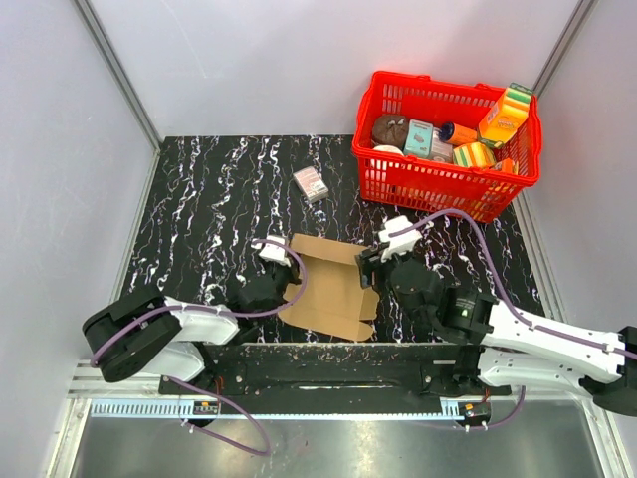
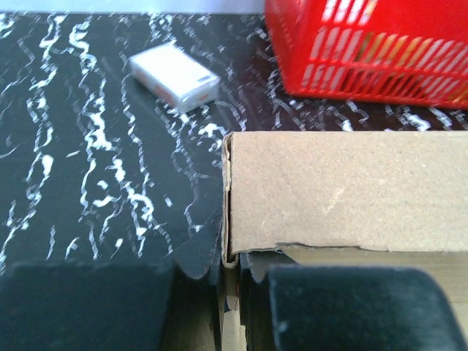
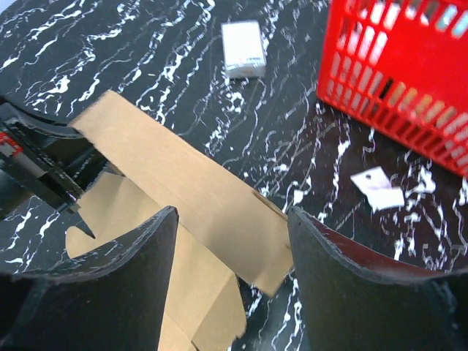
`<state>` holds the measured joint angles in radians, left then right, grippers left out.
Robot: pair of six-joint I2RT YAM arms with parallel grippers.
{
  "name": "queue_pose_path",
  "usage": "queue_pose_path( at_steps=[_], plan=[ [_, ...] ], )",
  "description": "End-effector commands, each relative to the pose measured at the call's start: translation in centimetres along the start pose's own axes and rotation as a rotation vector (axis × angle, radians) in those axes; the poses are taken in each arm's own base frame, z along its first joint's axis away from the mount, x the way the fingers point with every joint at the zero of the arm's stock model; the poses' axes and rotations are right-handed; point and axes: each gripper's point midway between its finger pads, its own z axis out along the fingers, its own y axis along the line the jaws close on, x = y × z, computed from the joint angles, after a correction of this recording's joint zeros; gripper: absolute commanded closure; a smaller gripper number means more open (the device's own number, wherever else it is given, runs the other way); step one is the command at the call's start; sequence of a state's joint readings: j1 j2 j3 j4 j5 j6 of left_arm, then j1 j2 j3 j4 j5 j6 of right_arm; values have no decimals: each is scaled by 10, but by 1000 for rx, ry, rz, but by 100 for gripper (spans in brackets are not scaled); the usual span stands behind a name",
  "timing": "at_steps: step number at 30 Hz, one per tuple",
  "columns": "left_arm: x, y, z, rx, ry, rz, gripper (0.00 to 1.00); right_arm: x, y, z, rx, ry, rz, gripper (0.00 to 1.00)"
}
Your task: Fold the paper box
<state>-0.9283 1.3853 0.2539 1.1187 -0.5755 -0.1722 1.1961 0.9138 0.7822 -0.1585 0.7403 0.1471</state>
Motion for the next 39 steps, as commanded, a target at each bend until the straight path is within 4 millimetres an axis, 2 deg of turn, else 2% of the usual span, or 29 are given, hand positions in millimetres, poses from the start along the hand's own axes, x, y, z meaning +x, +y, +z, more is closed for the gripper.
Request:
queue_pose_path(
  at_steps=[1, 7, 11, 12, 15, 17, 21, 22, 31, 33, 34, 35, 39],
  plan=[
    [5, 22, -5, -134, 60, 0, 100, 7, -11, -11, 39, 71, 196, 33],
    [19, 44, -11, -272, 160, 50, 100, 20, -10, -15, 48, 146, 296, 46],
    [29, 52, -16, -308, 186, 48, 100, 42, -16, -14, 71, 181, 397, 59],
    [31, 52, -17, -311, 192, 45, 100, 44, -17, -14, 73, 185, 441, 66],
    [37, 54, -17, -330, 206, 46, 100, 55, -20, -11, 71, 223, 498, 73],
    [38, 57, -18, -344, 211, 47, 100, 63, -20, -6, 59, 256, 534, 83],
    [40, 57, -18, -347, 211, 31, 100, 84, -18, 9, 43, 362, 551, 94],
    [40, 56, -18, -342, 207, 25, 100, 88, -15, 11, 28, 387, 556, 100],
    [37, 49, -19, -291, 185, -5, 100, 119, -36, 43, 80, 445, 571, 100],
    [37, 50, -19, -294, 186, -2, 100, 133, -43, 47, 104, 471, 571, 100],
    [37, 50, -19, -295, 188, -1, 100, 135, -41, 50, 92, 473, 578, 100],
    [37, 50, -19, -293, 188, -1, 100, 145, -41, 52, 97, 498, 571, 100],
    [35, 48, -19, -285, 188, -15, 100, 154, -41, 60, 96, 517, 560, 100]
  ],
)
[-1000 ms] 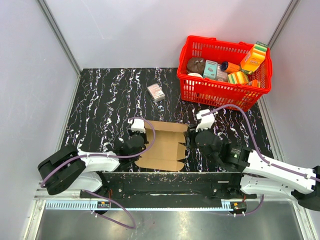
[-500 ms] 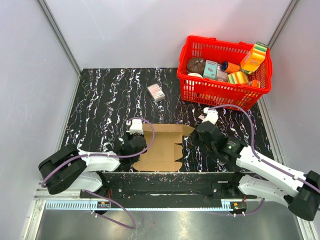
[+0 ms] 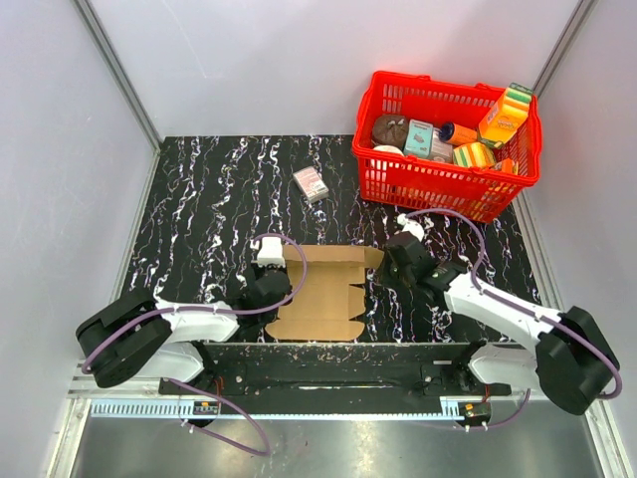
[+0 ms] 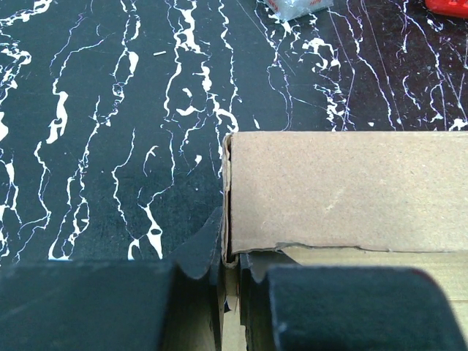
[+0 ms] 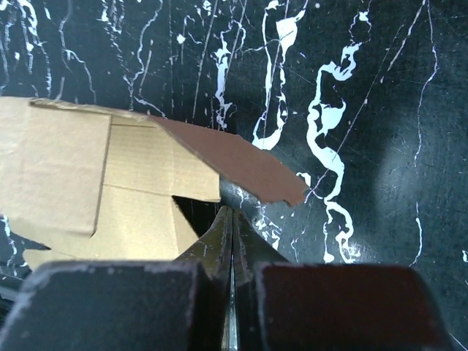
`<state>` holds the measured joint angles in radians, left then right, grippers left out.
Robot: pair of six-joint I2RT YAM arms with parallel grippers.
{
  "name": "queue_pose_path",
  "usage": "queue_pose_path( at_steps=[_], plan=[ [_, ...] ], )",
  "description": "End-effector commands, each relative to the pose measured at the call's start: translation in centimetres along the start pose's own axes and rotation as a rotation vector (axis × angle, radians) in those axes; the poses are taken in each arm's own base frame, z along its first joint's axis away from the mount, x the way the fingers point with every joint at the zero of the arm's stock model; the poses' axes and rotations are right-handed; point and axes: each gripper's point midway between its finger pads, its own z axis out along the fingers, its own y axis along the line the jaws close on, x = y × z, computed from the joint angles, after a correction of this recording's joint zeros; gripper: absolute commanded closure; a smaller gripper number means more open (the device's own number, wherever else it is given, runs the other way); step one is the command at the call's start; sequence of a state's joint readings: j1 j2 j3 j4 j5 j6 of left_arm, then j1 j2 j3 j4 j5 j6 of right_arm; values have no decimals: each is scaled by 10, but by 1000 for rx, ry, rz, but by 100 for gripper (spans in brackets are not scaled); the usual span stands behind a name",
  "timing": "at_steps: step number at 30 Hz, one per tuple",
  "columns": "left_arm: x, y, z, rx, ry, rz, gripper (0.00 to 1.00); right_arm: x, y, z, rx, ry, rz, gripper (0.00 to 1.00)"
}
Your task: Fold the paper box
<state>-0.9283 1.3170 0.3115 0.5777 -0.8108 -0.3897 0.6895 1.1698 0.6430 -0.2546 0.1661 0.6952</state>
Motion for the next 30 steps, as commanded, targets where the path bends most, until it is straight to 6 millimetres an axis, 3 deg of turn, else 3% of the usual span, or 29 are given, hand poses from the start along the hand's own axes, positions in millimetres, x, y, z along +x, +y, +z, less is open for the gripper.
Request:
queue_pose_path(
  at_steps=[1, 15, 24, 30],
  plan=[
    [-17, -9, -2, 34, -43, -71, 100, -6, 10, 10, -49, -18, -9, 100],
    [-32, -15, -8, 72, -56, -117, 100, -8, 2, 24, -11, -48, -11, 100],
    [-33, -15, -11, 85, -59, -132, 100, -4, 7, 28, -35, -31, -15, 100],
    [-31, -14, -9, 75, -55, -120, 100, -9, 20, 19, -112, -55, -5, 100]
  ],
)
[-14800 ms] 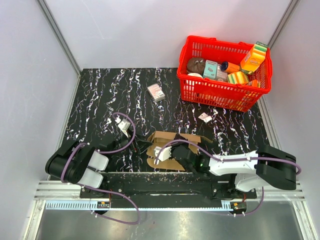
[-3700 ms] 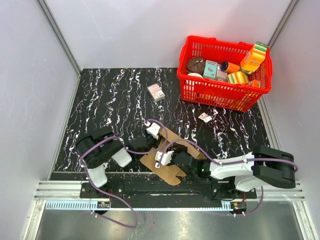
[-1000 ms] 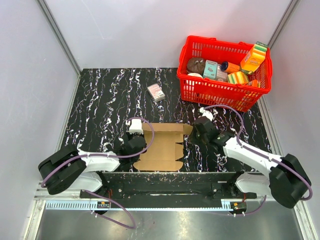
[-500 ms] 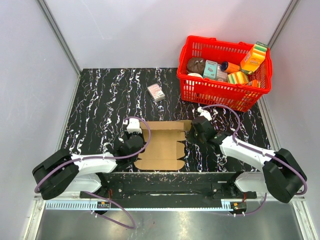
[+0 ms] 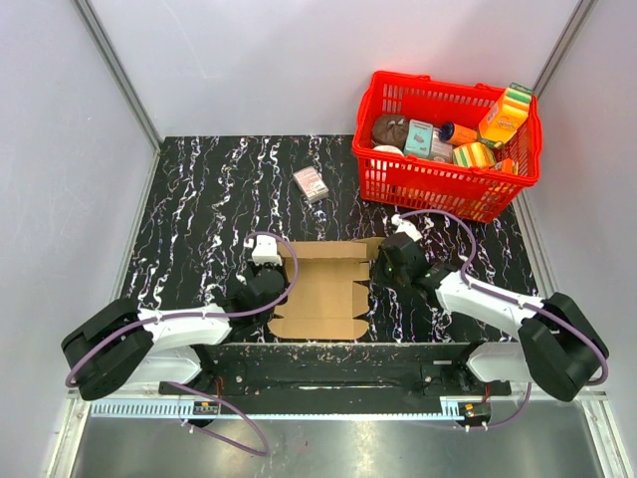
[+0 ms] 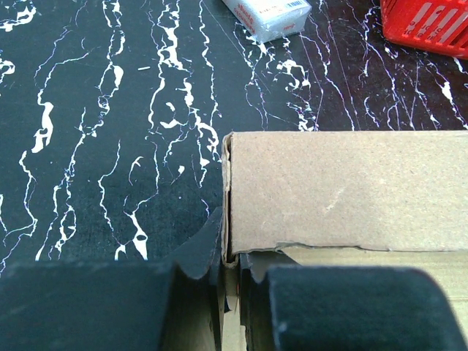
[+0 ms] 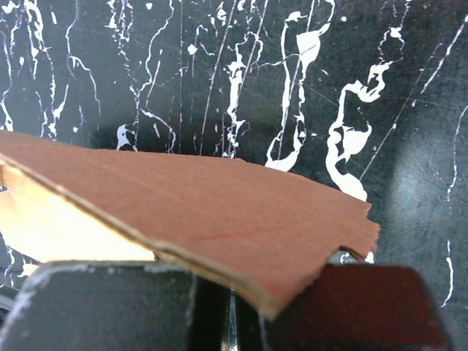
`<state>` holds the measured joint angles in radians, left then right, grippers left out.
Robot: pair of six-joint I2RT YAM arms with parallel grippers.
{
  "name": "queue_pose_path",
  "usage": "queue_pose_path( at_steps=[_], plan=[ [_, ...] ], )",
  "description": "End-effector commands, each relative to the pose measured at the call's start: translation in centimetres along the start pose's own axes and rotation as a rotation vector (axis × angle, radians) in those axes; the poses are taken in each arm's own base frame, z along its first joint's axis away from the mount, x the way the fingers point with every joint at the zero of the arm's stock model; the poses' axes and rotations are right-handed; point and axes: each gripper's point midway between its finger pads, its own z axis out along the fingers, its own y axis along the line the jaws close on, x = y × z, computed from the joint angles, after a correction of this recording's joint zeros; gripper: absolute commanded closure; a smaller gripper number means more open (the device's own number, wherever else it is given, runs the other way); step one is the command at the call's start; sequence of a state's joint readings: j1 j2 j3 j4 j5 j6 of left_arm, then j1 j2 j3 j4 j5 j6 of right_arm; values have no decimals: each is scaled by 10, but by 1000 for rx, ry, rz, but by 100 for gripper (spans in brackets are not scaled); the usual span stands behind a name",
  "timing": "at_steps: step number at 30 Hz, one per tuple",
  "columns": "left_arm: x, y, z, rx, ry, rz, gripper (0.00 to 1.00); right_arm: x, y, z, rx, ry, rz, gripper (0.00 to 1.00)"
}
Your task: Fold the paper box
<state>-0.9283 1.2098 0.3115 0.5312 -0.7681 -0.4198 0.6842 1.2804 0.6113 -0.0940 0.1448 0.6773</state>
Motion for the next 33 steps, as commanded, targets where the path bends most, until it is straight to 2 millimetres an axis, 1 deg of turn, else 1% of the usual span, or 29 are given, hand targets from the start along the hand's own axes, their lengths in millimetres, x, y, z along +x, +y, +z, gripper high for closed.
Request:
queue_pose_path(
  at_steps=[1, 2, 6, 7, 8, 10, 12, 14, 15, 17, 24, 27, 33],
  plan=[
    [-12, -8, 1, 17, -33, -46, 100, -18, 19, -10, -98, -65, 8, 100],
    [-10, -7, 2, 13, -28, -39, 100, -21, 21, -13, -111, -76, 11, 100],
    [-7, -8, 4, 11, -22, -38, 100, -21, 30, -23, -169, -78, 13, 100],
    [-8, -9, 4, 12, -24, -43, 100, -20, 30, -23, -177, -75, 12, 100],
    [-6, -9, 4, 13, -21, -39, 100, -26, 37, -26, -205, -99, 18, 100],
    [-5, -9, 4, 13, -19, -39, 100, -23, 38, -26, -222, -92, 18, 100],
    [-6, -10, 5, 16, -23, -43, 100, -20, 42, -24, -241, -80, 15, 100],
    [-6, -10, 5, 18, -22, -44, 100, -15, 41, -19, -240, -64, 19, 100],
    [-7, -10, 5, 17, -24, -44, 100, -14, 45, -19, -265, -52, 19, 100],
    [-7, -11, 4, 20, -24, -45, 100, -11, 47, -15, -273, -37, 24, 100],
    [-5, -13, 5, 31, -18, -51, 100, -7, 57, -5, -316, -16, 46, 100],
    [-4, -15, 6, 35, -15, -54, 100, -3, 59, -1, -326, 2, 56, 100],
    [-3, -16, 7, 36, -15, -56, 100, 4, 57, 7, -321, 24, 65, 100]
  ],
)
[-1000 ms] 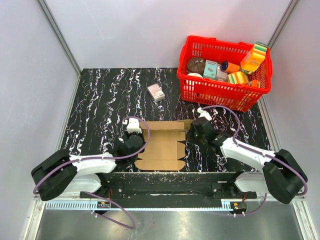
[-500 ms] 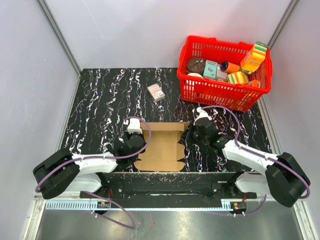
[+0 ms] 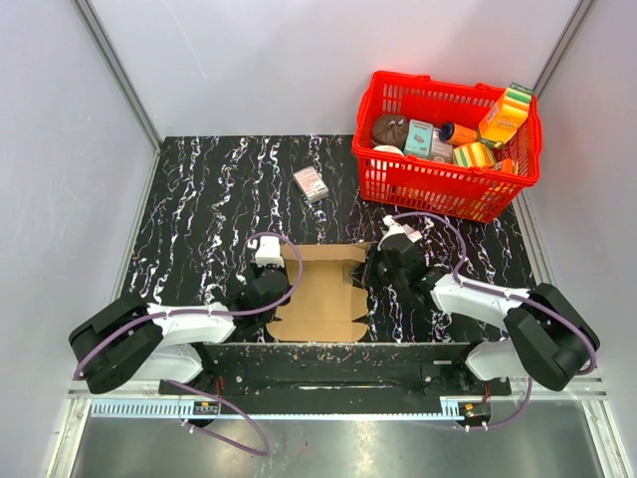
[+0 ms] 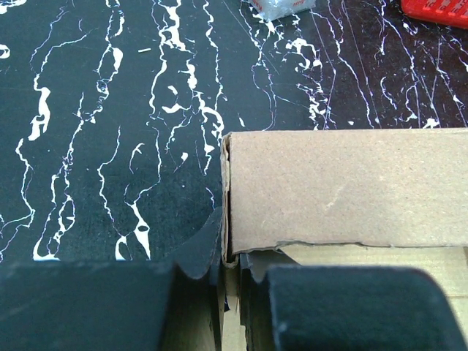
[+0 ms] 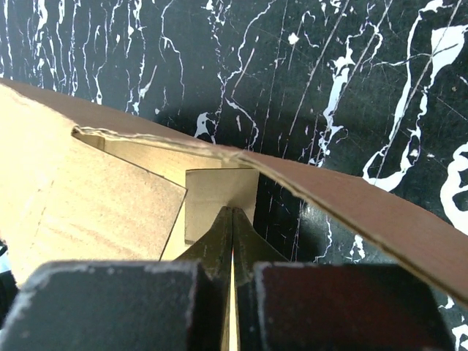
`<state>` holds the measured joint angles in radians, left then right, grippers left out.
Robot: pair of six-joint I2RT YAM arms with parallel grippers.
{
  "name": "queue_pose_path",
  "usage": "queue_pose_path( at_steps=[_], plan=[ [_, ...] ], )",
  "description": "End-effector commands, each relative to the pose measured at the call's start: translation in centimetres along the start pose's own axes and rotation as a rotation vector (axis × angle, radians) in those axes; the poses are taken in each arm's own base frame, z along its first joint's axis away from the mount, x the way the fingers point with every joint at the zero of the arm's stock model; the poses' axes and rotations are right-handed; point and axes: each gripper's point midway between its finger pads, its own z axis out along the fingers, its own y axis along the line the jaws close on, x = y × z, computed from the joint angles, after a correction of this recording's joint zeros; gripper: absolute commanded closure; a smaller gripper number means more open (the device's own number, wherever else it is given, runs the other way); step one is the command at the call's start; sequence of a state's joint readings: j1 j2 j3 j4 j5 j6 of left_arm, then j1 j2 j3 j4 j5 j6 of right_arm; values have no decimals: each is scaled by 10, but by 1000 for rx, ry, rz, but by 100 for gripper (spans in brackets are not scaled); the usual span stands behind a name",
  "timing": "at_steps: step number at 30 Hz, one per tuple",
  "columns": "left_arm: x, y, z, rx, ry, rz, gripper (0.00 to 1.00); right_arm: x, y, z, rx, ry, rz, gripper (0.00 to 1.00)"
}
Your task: Fold the paper box
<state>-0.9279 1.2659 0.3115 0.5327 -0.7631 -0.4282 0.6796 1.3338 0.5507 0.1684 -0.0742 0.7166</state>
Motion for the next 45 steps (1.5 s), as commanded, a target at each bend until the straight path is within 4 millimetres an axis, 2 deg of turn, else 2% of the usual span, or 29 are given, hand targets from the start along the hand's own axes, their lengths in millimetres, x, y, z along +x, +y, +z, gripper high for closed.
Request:
queue_pose_path(
  at_steps=[1, 8, 12, 13, 15, 16, 17, 18, 21, 25, 28, 34, 38, 45],
  plan=[
    [-19, -18, 3, 49, -53, -85, 100, -3, 10, 6, -57, -7, 17, 100],
    [-18, -18, 3, 50, -51, -88, 100, 5, 5, 11, -49, 17, 22, 100],
    [-16, -15, 3, 35, -44, -80, 100, 0, -2, 3, 3, 3, 0, 100],
    [-15, -14, 3, 31, -41, -74, 100, -8, 2, -4, 1, -24, -8, 100],
    [-13, -12, 4, 19, -38, -69, 100, -12, -7, -15, 59, -41, -37, 100],
    [-14, -12, 4, 17, -40, -67, 100, -21, -3, -25, 59, -76, -62, 98],
    [-13, -10, 4, 10, -41, -65, 100, -29, -5, -30, 82, -108, -72, 93],
    [-12, -9, 5, 3, -38, -60, 100, -26, -12, -38, 124, -85, -84, 91],
    [-12, -9, 5, 1, -39, -58, 100, -37, -14, -60, 168, -115, -132, 83],
    [-14, -10, 5, 3, -41, -58, 100, -54, -10, -86, 188, -170, -190, 81],
    [-13, -11, 5, 12, -41, -55, 100, -64, -2, -94, 168, -200, -224, 84],
    [-11, -15, 6, 33, -37, -39, 100, -72, 11, -89, 131, -204, -256, 94],
    [-11, -17, 5, 48, -38, -38, 100, -76, 22, -83, 91, -205, -268, 96],
    [-9, -19, 6, 59, -36, -36, 100, -84, 29, -76, 87, -206, -286, 96]
  ],
)
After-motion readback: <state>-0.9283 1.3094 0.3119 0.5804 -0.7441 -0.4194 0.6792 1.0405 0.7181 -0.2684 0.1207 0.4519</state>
